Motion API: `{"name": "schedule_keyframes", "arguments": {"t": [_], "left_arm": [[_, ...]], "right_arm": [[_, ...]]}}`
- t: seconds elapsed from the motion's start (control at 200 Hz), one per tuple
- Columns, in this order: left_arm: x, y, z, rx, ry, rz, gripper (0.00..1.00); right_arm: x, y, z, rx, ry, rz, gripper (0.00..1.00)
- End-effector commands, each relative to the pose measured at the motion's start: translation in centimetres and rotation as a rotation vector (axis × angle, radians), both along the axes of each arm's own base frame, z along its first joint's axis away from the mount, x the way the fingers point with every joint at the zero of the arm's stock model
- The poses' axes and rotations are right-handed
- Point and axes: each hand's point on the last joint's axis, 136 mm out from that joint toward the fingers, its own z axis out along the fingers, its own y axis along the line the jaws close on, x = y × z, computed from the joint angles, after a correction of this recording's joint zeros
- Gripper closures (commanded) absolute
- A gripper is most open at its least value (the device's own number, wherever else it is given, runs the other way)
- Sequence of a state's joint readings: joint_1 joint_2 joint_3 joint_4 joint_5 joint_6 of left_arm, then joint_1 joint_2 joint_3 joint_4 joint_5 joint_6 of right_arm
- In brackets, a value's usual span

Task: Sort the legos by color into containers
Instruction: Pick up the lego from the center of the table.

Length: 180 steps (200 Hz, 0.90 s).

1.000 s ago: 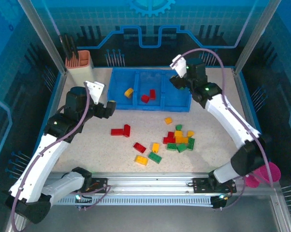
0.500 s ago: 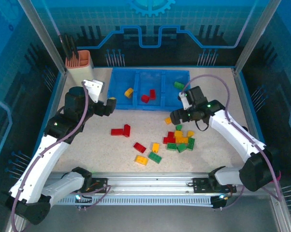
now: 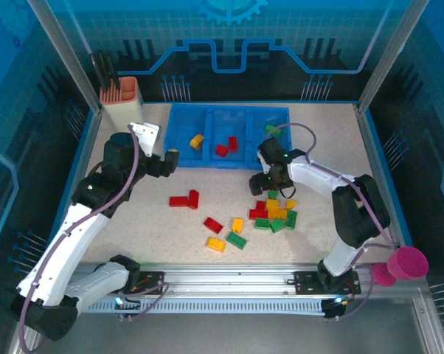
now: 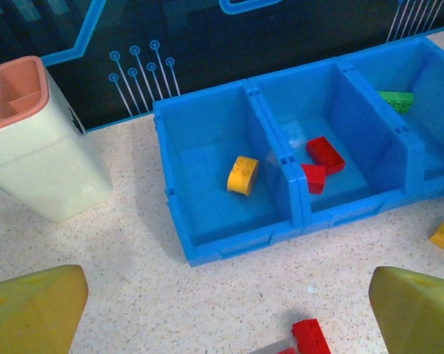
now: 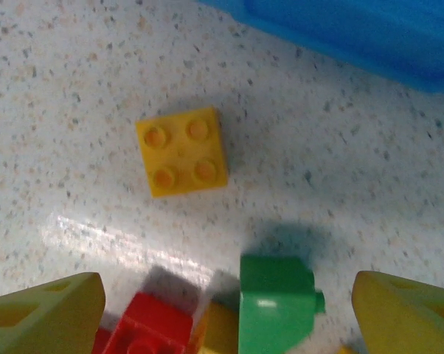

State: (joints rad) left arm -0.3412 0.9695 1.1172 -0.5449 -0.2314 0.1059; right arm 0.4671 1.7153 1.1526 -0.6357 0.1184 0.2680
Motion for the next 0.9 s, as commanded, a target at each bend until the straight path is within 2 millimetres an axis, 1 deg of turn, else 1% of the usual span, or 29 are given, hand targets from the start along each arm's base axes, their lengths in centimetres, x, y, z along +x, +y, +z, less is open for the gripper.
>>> {"name": "schedule_keyframes", "arguments": {"t": [0.0, 0.135, 0.275, 0.435, 0.62, 0.756, 0.896], "left_arm": [[0.3, 0.9, 0.2, 0.003, -0.026, 0.047, 0.01], [0.7, 0.9, -0.3, 0.027, -0.016, 0.043, 0.01], [0.9, 0.9, -0.8, 0.043, -0.002, 0.044, 0.01], [1.1, 1.0, -1.0, 0.051, 0.003, 0.047, 0.01], [1.1, 1.0, -1.3, 0.052, 0.009, 0.049, 0.01], [1.0, 1.0, -1.4, 0.050, 0.008, 0.051, 0.01], [1.1, 1.1, -1.3, 0.051, 0.001, 0.053, 0.01]], "right_arm": [[2.5, 1.7, 0.4, -0.003, -0.053, 0.047, 0.13], [3.5, 2.7, -1.0, -0.028, -0.030, 0.081, 0.14], [4.2, 3.3, -1.8, -0.038, -0.019, 0.094, 0.17], [3.8, 3.4, -3.4, -0.067, 0.022, 0.107, 0.25], [3.0, 3.1, -4.6, -0.096, 0.051, 0.114, 0.31], [2.6, 2.9, -5.3, -0.119, 0.067, 0.116, 0.42], [2.0, 2.6, -5.6, -0.133, 0.087, 0.127, 0.57]]}}
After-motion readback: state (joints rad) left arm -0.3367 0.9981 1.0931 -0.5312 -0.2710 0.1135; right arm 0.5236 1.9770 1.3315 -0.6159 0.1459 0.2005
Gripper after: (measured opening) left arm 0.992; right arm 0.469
